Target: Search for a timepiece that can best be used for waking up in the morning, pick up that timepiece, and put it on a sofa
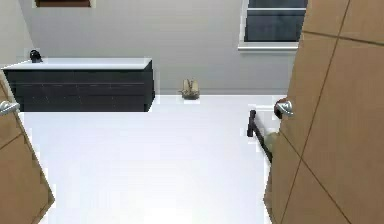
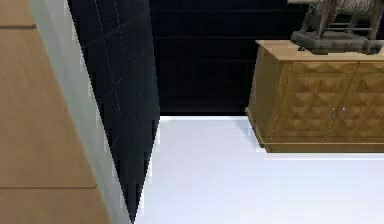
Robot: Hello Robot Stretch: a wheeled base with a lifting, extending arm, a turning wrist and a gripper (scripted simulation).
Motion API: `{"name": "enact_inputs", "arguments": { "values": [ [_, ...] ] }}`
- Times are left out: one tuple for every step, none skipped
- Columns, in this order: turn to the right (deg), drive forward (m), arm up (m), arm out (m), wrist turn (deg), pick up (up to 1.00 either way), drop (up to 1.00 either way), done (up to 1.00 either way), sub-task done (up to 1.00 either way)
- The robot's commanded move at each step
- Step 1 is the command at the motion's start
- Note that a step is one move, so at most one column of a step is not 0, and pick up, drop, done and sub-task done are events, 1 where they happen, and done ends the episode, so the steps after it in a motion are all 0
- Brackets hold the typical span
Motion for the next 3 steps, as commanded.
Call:
{"name": "enact_inputs", "arguments": {
  "values": [
    [-9.0,0.00,0.00,0.00,0.0,0.00,0.00,0.00,0.00],
    [0.0,1.00,0.00,0.00,0.0,0.00,0.00,0.00,0.00],
    [-6.0,0.00,0.00,0.00,0.0,0.00,0.00,0.00,0.00]
  ]
}}
